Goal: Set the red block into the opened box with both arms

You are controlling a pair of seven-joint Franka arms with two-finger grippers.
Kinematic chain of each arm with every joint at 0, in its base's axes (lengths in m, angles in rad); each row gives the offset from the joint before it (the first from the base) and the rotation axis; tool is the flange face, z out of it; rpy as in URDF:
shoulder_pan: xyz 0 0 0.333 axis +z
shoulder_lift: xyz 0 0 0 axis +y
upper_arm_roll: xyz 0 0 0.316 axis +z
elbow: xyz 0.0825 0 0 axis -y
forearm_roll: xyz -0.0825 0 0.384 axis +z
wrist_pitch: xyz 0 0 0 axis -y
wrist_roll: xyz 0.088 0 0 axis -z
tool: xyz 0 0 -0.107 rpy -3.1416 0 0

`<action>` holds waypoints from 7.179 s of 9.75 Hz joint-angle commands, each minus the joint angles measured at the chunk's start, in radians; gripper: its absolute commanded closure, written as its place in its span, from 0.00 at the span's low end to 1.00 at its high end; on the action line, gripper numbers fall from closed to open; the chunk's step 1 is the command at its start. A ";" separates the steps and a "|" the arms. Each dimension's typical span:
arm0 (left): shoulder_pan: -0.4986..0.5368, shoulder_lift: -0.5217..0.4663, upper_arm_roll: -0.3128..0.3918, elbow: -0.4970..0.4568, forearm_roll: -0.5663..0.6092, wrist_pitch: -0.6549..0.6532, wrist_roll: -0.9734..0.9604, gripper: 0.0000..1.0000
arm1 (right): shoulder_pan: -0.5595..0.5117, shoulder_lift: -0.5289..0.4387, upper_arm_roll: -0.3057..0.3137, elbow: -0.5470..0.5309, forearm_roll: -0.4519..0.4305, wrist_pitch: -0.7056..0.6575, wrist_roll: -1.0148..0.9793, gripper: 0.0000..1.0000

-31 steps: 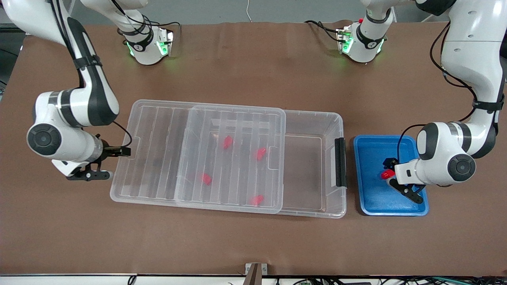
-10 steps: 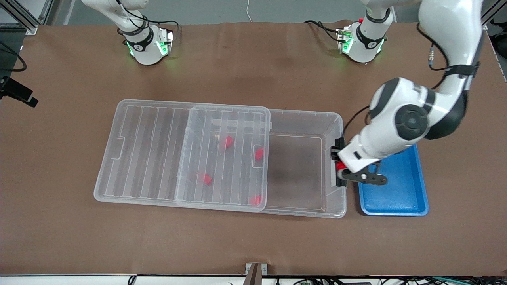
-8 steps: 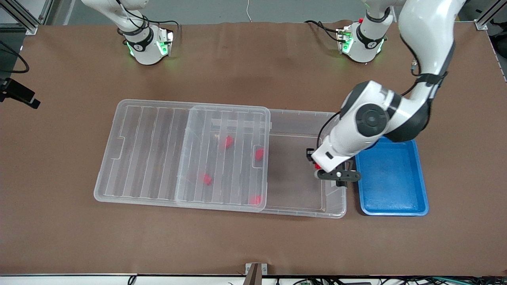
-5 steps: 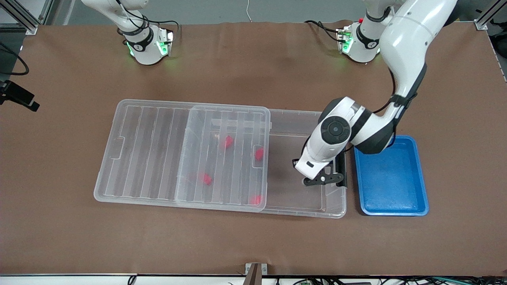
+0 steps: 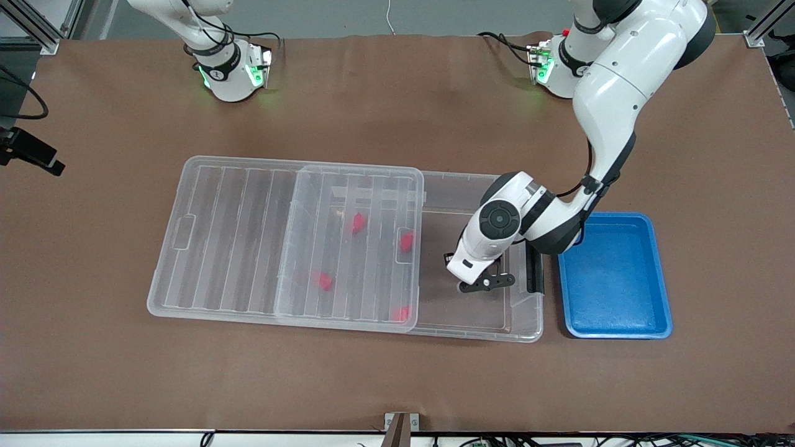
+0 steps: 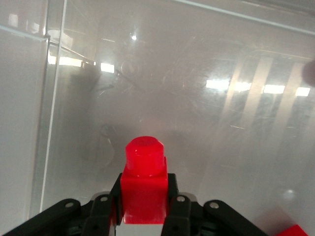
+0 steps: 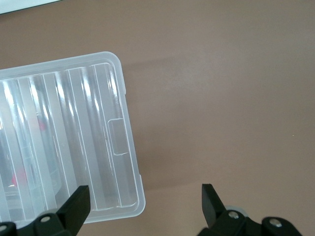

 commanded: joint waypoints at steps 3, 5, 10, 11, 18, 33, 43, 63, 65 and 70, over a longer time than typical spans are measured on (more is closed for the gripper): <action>0.007 0.016 0.002 0.010 0.042 0.003 0.041 0.00 | 0.000 -0.013 -0.003 -0.016 0.019 0.012 -0.013 0.00; 0.017 -0.093 -0.006 0.013 0.037 -0.065 0.061 0.00 | 0.000 -0.013 -0.004 -0.016 0.019 0.012 -0.015 0.00; 0.129 -0.352 -0.011 0.156 -0.128 -0.409 0.293 0.00 | 0.042 0.010 0.003 -0.006 -0.001 0.003 -0.016 0.00; 0.175 -0.398 -0.012 0.175 -0.138 -0.460 0.340 0.00 | 0.036 0.028 0.000 -0.013 0.002 -0.002 -0.045 0.00; 0.414 -0.592 -0.007 0.209 -0.237 -0.618 0.662 0.00 | -0.075 0.304 -0.004 -0.214 0.067 0.371 -0.608 1.00; 0.100 -0.845 0.379 0.008 -0.383 -0.744 0.865 0.00 | 0.183 0.360 0.005 -0.276 0.408 0.418 -0.446 1.00; 0.109 -0.831 0.378 0.026 -0.382 -0.741 0.864 0.00 | 0.259 0.386 0.026 -0.266 0.402 0.494 -0.334 1.00; 0.115 -0.816 0.379 0.054 -0.377 -0.752 0.850 0.00 | 0.036 0.011 -0.029 0.062 -0.011 -0.026 -0.036 0.00; 0.126 -0.816 0.379 0.054 -0.391 -0.750 0.855 0.00 | 0.037 0.010 -0.030 0.036 0.000 -0.028 -0.042 0.00; 0.145 -0.816 0.379 0.054 -0.428 -0.750 0.852 0.00 | 0.040 0.010 -0.030 0.036 0.023 -0.054 -0.044 0.00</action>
